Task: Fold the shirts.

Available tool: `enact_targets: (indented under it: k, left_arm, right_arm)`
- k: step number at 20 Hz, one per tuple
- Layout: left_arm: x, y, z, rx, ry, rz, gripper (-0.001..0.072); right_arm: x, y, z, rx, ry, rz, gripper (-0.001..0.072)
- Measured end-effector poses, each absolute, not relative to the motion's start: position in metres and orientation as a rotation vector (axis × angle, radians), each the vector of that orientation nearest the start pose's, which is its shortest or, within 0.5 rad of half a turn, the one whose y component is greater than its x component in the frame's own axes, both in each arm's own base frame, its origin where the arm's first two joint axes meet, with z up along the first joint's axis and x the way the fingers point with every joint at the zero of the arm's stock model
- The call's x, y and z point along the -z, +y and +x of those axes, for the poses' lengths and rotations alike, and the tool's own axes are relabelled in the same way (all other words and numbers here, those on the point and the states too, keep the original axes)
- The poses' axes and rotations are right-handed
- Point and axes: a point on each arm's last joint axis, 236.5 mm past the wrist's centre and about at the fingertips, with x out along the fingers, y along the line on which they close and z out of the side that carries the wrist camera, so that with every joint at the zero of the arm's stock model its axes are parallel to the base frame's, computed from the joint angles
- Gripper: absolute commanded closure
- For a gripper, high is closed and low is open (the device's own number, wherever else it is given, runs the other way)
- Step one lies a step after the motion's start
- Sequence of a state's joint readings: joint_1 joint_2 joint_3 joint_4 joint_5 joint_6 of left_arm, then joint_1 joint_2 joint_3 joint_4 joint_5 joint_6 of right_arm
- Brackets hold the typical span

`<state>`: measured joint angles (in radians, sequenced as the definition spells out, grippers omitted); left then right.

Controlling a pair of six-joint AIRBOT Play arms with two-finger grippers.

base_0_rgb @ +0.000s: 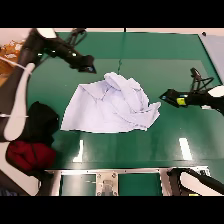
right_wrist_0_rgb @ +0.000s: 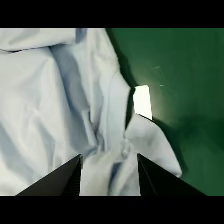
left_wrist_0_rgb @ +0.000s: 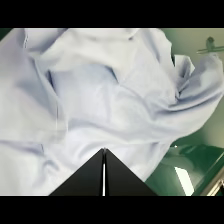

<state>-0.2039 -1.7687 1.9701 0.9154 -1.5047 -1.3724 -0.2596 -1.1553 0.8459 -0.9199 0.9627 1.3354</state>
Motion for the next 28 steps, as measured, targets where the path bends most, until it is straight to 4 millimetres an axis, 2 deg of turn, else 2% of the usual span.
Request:
enact_targets:
  k: [2,3,4,5,9,11,13,14,15,16,19,21,23,25,28]
  left_arm:
    - [-0.106,-0.221,0.424,0.793,1.276,-0.186,0.0685]
    - [-0.104,-0.212,0.412,0.772,1.302,-0.184,0.0685]
    - [-0.098,-0.202,0.396,0.741,1.333,-0.179,0.0685]
    - [-0.092,-0.192,0.381,0.716,1.358,-0.177,0.0685]
    - [-0.06,-0.143,0.325,0.566,1.428,-0.253,0.0685]
    - [-0.048,-0.121,0.306,0.502,1.44,-0.323,0.0684]
    - [-0.043,-0.106,0.294,0.455,1.431,-0.383,0.0682]
    - [-0.043,-0.101,0.291,0.437,1.423,-0.404,0.0676]
    - [-0.041,-0.096,0.29,0.42,1.415,-0.418,0.0432]
    - [-0.04,-0.093,0.288,0.409,1.411,-0.426,0.0199]
    - [-0.039,-0.086,0.291,0.379,1.385,-0.445,0.0223]
    - [-0.038,-0.084,0.293,0.367,1.375,-0.449,0.0223]
    - [-0.033,-0.081,0.293,0.348,1.378,-0.453,0.0223]
    - [-0.018,-0.079,0.285,0.327,1.411,-0.467,0.0224]
    - [0.019,-0.088,0.256,0.312,1.512,-0.498,0.0224]
  right_arm:
    - [0.019,0.004,0.354,-0.092,1.143,0.645,0.0325]
    - [0.028,-0.001,0.345,-0.073,1.167,0.669,0.0356]
    - [0.037,-0.004,0.338,-0.057,1.187,0.69,0.042]
    - [0.048,-0.004,0.329,-0.046,1.214,0.709,0.0423]
    - [0.084,0.012,0.312,-0.041,1.29,0.746,0.0421]
    - [0.097,0.025,0.314,-0.061,1.305,0.75,0.0421]
    - [0.102,0.037,0.325,-0.082,1.29,0.783,0.0435]
    - [0.103,0.041,0.33,-0.09,1.283,0.79,0.0556]
    - [0.104,0.042,0.336,-0.092,1.274,0.789,0.0696]
    - [0.104,0.041,0.34,-0.096,1.268,0.782,0.0699]
    - [0.089,0.032,0.357,-0.105,1.226,0.771,0.0699]
    - [0.075,0.011,0.354,-0.058,1.215,0.766,0.0699]
    - [0.06,-0.02,0.34,0.035,1.213,0.757,0.0698]
    - [0.048,-0.042,0.32,0.113,1.221,0.76,0.0698]
    - [0.045,-0.048,0.289,0.172,1.27,0.784,0.0698]
